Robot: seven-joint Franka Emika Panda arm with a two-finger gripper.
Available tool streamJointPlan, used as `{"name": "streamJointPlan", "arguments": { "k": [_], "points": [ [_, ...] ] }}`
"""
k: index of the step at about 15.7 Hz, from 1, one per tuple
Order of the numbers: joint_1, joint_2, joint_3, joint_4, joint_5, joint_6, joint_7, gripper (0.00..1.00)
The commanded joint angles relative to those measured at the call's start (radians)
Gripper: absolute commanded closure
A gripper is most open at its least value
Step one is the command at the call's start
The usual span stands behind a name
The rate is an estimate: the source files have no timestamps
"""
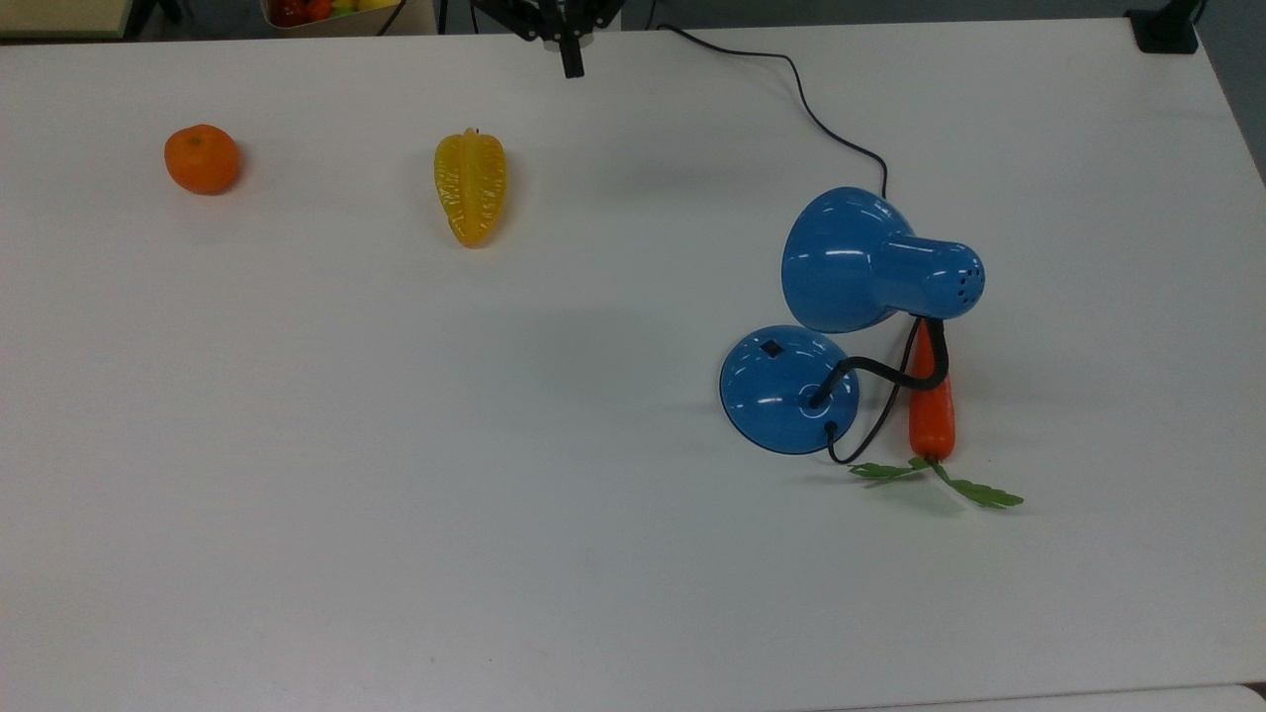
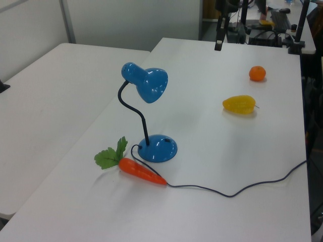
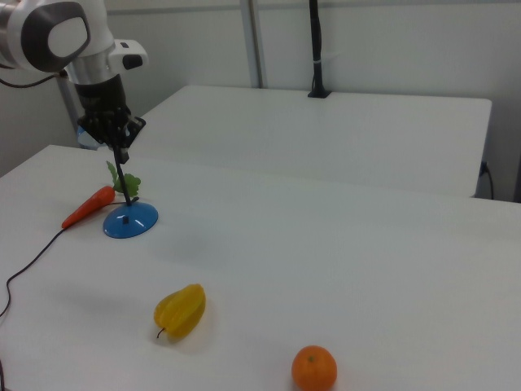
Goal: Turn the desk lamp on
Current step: 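Move the gripper down toward the blue lamp's round base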
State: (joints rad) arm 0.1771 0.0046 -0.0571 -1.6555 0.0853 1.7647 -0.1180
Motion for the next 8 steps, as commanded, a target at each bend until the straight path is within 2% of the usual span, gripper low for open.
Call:
{"name": "streamJointPlan", "arguments": {
  "k": [1,8],
  "points": [
    [0.009,-0.003,0.008,-0.024,0.01,0.03,-0.025,1.0],
    [0.022,0.023,0.034,-0.049,0.01,0.056,-0.046,1.0]
  ]
}}
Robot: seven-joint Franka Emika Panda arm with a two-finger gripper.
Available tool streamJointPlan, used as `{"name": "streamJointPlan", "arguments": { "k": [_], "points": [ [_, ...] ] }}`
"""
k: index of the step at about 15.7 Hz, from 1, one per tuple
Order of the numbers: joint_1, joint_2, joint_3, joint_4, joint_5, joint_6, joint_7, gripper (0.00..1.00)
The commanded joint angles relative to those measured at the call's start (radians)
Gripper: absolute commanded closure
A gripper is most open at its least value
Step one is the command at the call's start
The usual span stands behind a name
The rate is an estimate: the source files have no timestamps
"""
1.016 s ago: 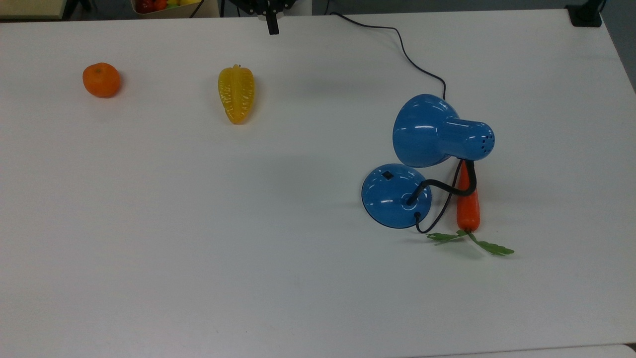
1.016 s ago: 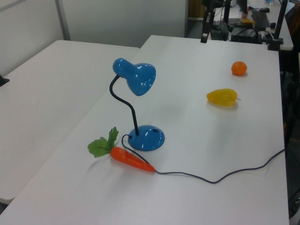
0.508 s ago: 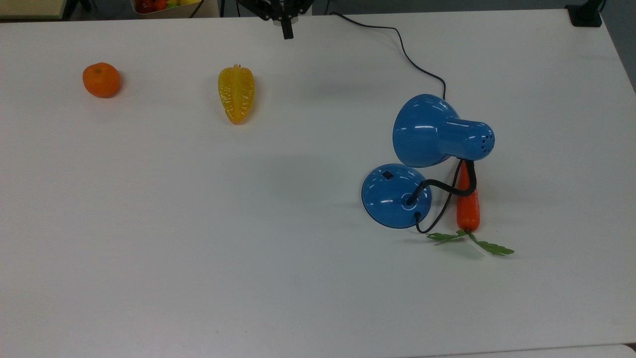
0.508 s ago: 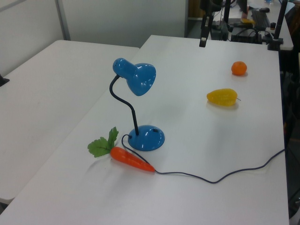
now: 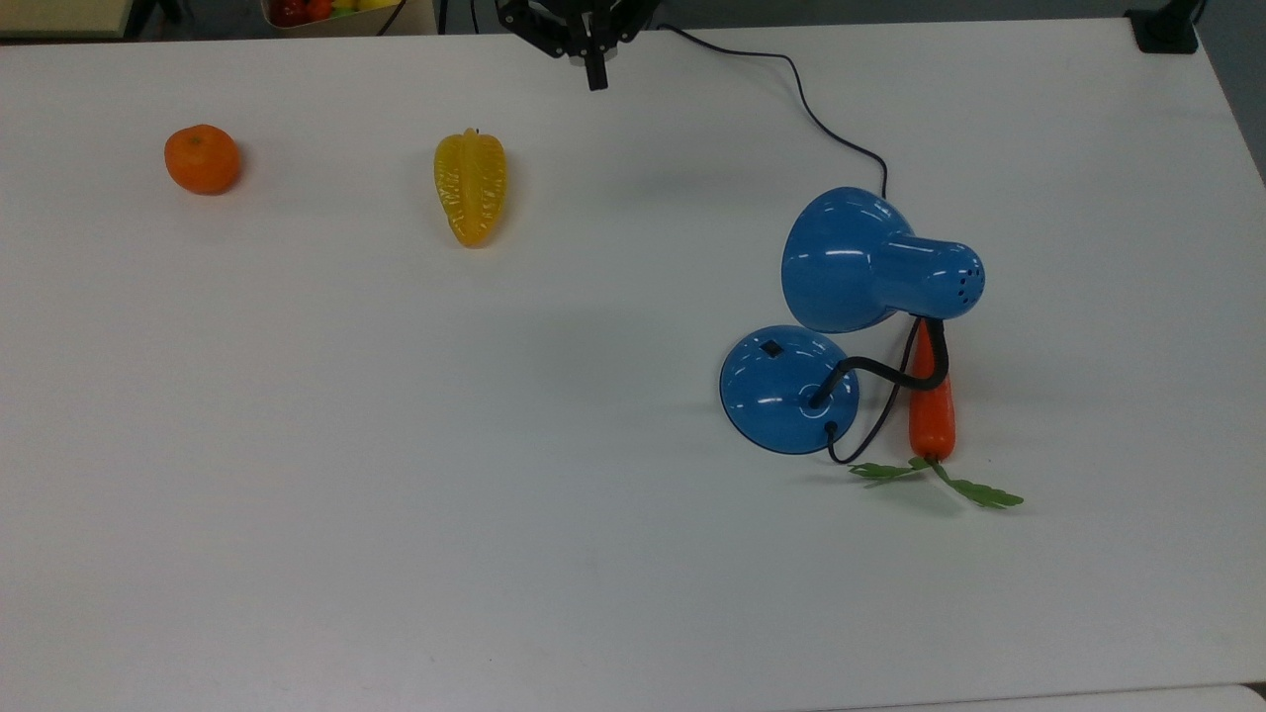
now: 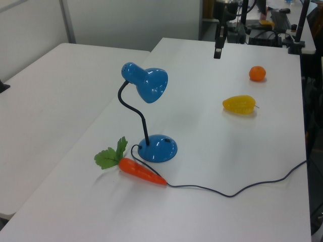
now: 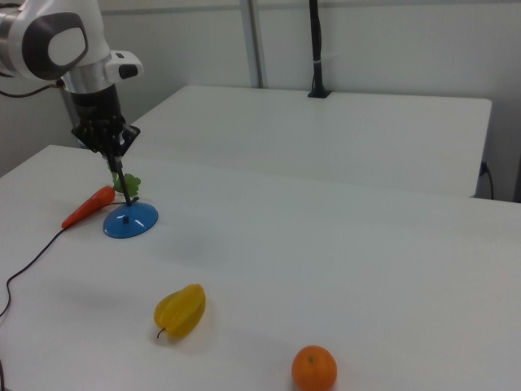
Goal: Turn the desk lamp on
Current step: 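Move the gripper down toward the blue lamp's round base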
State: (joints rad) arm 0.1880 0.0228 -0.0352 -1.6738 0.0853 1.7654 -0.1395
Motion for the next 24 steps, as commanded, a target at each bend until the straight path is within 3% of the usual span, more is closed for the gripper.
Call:
{"name": "streamJointPlan", "arguments": {
  "k": [1,15,24],
  "points": [
    [0.013,0.012,0.021,-0.036,0.01,0.083,-0.023,1.0],
    [0.097,0.147,0.031,-0.119,0.01,0.463,-0.02,1.0],
    [0.113,0.252,0.043,-0.165,0.008,0.713,-0.017,1.0]
  ]
}}
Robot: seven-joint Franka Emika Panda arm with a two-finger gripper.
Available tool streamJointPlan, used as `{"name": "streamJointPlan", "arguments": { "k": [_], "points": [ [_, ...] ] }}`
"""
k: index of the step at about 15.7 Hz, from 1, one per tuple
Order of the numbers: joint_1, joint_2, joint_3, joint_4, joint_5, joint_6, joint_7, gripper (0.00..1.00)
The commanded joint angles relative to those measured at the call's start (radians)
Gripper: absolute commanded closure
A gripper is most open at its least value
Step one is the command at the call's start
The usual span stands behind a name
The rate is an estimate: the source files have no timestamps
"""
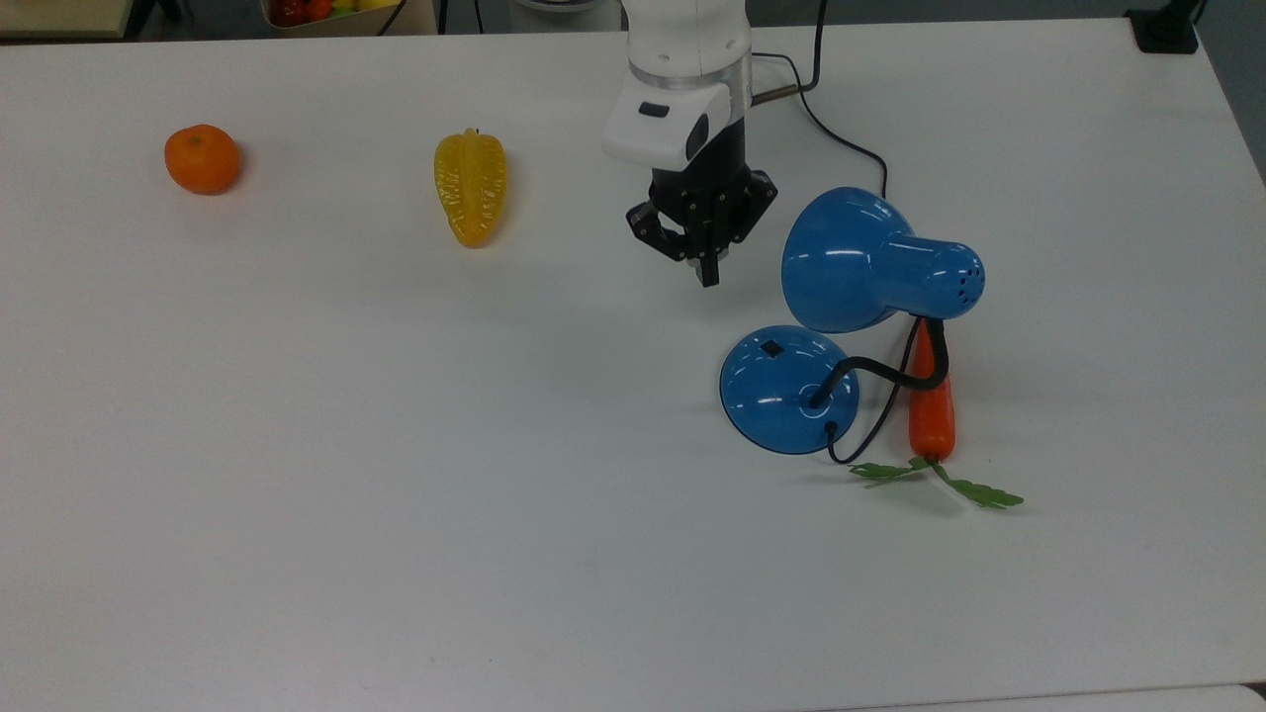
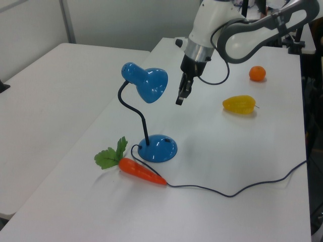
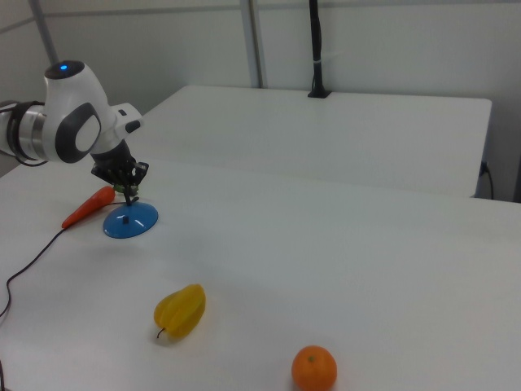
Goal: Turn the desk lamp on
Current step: 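Move the gripper down toward the blue lamp's round base, then lower the gripper onto the switch on the lamp base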
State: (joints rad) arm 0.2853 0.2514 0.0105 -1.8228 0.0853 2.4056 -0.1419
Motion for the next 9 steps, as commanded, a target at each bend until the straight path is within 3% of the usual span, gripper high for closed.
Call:
{"name": "streamJointPlan", "arguments": {
  "k": [1,9],
  "points": [
    [0.015,0.035,-0.001,-0.016,0.008,0.082,-0.015,1.0],
    [0.046,0.088,0.009,-0.015,0.007,0.141,-0.018,1.0]
  ]
}}
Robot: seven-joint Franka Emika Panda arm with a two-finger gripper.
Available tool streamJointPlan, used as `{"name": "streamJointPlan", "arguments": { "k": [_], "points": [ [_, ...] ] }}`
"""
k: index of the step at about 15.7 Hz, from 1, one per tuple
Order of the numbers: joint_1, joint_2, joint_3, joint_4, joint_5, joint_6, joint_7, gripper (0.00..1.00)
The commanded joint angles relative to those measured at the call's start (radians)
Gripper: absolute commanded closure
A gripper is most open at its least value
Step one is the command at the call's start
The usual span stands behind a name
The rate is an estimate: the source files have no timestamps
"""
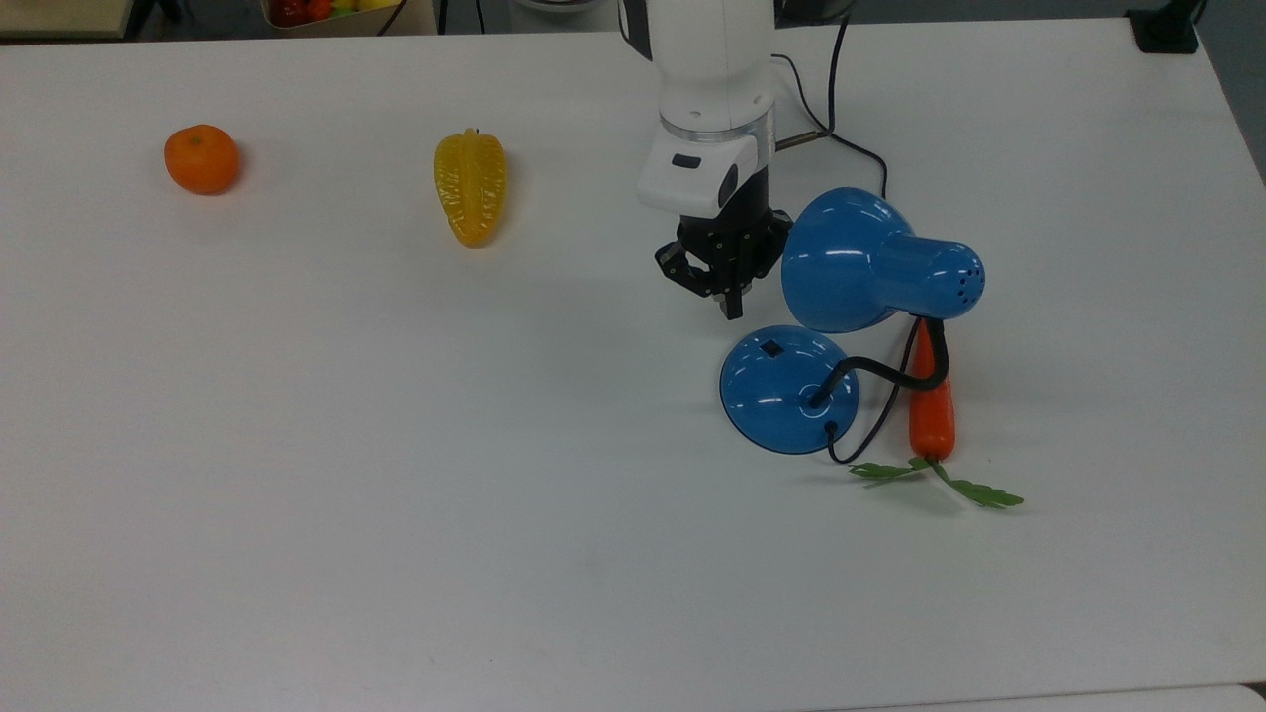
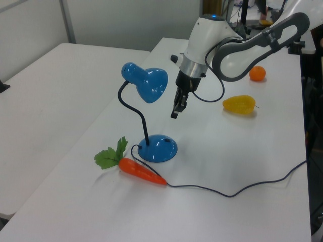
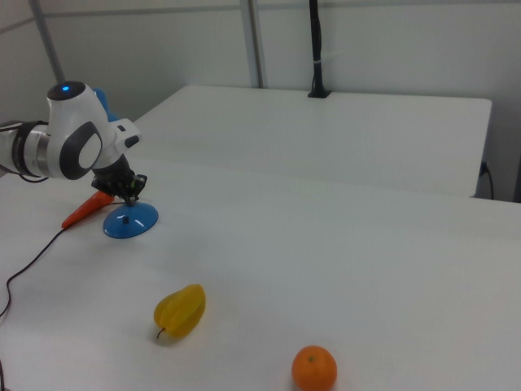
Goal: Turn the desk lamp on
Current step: 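Lower the gripper onto the switch on the lamp base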
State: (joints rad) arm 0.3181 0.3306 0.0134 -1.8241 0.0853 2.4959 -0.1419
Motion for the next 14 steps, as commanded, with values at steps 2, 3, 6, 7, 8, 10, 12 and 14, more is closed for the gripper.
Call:
{"name": "streamJointPlan", "arguments": {
  "k": [2,3,6,7,8,10,12,14],
  "points": [
    [0.013,0.022,0.02,-0.014,0.007,0.078,-0.016,1.0],
    [0.013,0.031,0.023,-0.014,0.007,0.084,-0.016,1.0],
    [0.015,0.044,0.026,-0.014,0.002,0.106,-0.016,1.0],
    [0.015,0.051,0.031,-0.014,-0.001,0.113,-0.016,1.0],
    [0.015,0.059,0.033,-0.012,-0.002,0.115,-0.016,1.0],
    [0.015,0.068,0.037,-0.011,-0.007,0.132,-0.016,1.0],
    [0.016,0.084,0.039,-0.009,-0.007,0.158,-0.016,1.0],
    [0.022,0.088,0.039,-0.009,-0.009,0.169,-0.016,1.0]
  ]
}}
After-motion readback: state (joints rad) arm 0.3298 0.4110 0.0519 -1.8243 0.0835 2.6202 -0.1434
